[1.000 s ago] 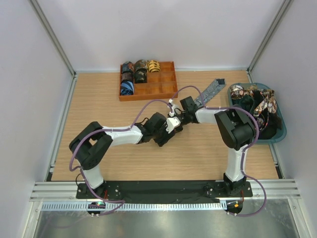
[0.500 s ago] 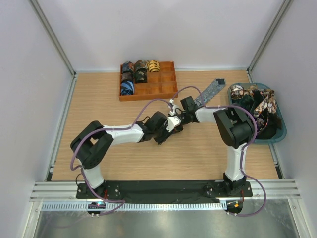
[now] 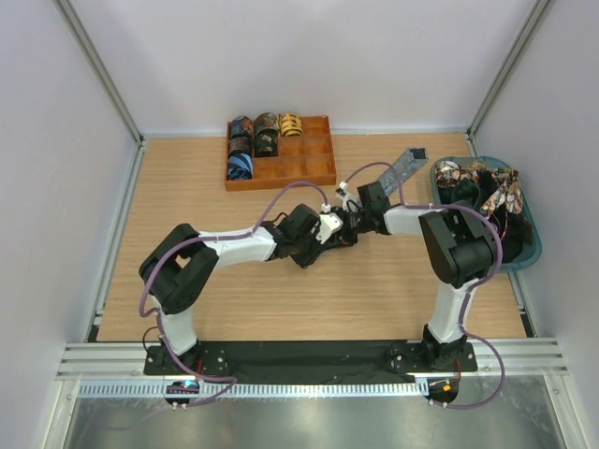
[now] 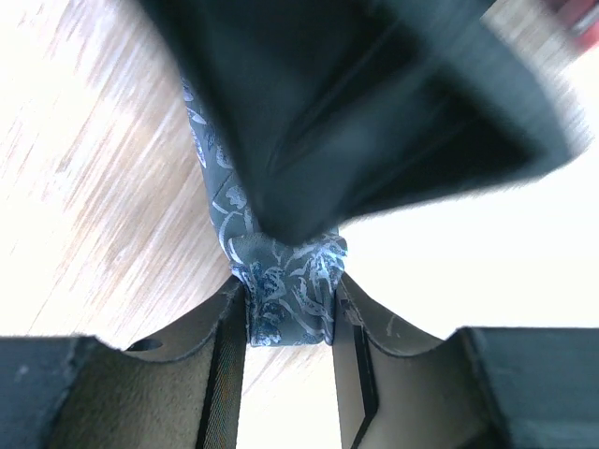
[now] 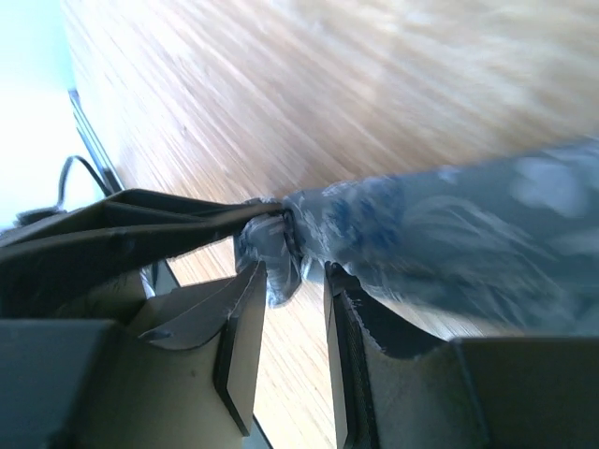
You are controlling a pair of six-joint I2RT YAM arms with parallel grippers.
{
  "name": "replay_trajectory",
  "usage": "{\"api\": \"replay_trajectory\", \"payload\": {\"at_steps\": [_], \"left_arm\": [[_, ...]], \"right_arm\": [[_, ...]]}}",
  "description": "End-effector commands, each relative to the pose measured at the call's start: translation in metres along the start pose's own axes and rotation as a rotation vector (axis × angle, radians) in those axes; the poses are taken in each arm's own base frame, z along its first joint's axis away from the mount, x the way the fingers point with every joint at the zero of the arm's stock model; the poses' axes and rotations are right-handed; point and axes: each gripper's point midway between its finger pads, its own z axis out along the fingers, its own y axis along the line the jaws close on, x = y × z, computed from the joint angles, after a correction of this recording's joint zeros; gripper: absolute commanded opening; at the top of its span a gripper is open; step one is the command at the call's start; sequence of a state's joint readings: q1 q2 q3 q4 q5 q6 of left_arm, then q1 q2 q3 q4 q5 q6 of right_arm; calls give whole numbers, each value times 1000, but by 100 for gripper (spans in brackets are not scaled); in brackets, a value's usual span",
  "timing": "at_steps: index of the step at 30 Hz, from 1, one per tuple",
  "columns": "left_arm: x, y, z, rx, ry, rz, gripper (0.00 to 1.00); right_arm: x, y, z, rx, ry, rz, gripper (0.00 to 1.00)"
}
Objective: Roll the ties
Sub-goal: Roll the tie
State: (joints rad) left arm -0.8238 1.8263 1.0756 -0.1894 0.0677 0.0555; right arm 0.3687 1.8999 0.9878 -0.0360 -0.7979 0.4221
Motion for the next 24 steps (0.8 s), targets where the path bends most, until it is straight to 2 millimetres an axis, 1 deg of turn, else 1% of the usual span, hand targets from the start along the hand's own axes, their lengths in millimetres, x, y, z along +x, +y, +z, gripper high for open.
{"api": "replay_trajectory", "payload": {"at_steps": [1, 2, 3, 4, 6, 7, 8, 9, 10, 11, 12, 13, 14, 15, 16, 17, 18, 19, 20, 22, 24], "left_arm": [[49, 2, 4, 18, 186, -66, 28], [48, 2, 4, 22, 187, -71, 28], [52, 0, 3, 34, 205, -78, 28], [49, -1, 3, 38, 206, -83, 27], [50, -2, 2, 41, 225, -90, 27], [49, -4, 0, 48, 238, -95, 27], [50, -3, -1, 46, 249, -100, 27], [49, -4, -2, 49, 255, -100, 27], [53, -4, -4, 51, 279, -102, 27], [46, -4, -5, 44, 277, -134, 27], [50, -6, -9, 45, 307, -141, 27], [50, -5, -9, 42, 320, -144, 27], [48, -5, -11, 41, 342, -150, 27], [49, -5, -12, 39, 356, -154, 27], [45, -3, -11, 31, 360, -153, 27], [48, -2, -12, 26, 381, -155, 27], [48, -1, -11, 20, 389, -154, 27], [48, 1, -10, 16, 394, -155, 27], [47, 1, -8, 21, 407, -160, 27], [47, 0, -7, 35, 418, -166, 27], [45, -1, -5, 40, 423, -167, 28]], "right_arm": [[-39, 19, -26, -40, -161, -22, 38], [-40, 20, -33, -46, -186, 1, 38], [-46, 19, -38, -50, -216, -2, 38], [-53, 13, -48, -36, -253, 13, 38], [-56, 11, -62, -30, -304, 24, 38], [-59, 4, -70, -3, -338, 32, 38], [-55, 0, -73, 28, -351, 29, 38], [-54, 2, -84, 69, -375, -16, 37], [-53, 2, -88, 96, -393, -31, 38], [-46, -6, -91, 150, -418, -33, 37], [-47, 3, -103, 170, -462, -83, 38], [-38, -3, -106, 224, -476, -92, 38], [-29, -7, -103, 331, -477, -120, 38], [-30, 3, -113, 386, -520, -205, 39], [-20, 4, -110, 442, -502, -243, 39], [-9, 6, -105, 533, -500, -292, 39], [-7, 17, -109, 555, -531, -335, 39], [1, 19, -108, 578, -531, -367, 39], [9, 32, -102, 595, -555, -423, 38], [20, 42, -104, 612, -593, -477, 38], [34, 59, -97, 634, -616, -559, 39]]}}
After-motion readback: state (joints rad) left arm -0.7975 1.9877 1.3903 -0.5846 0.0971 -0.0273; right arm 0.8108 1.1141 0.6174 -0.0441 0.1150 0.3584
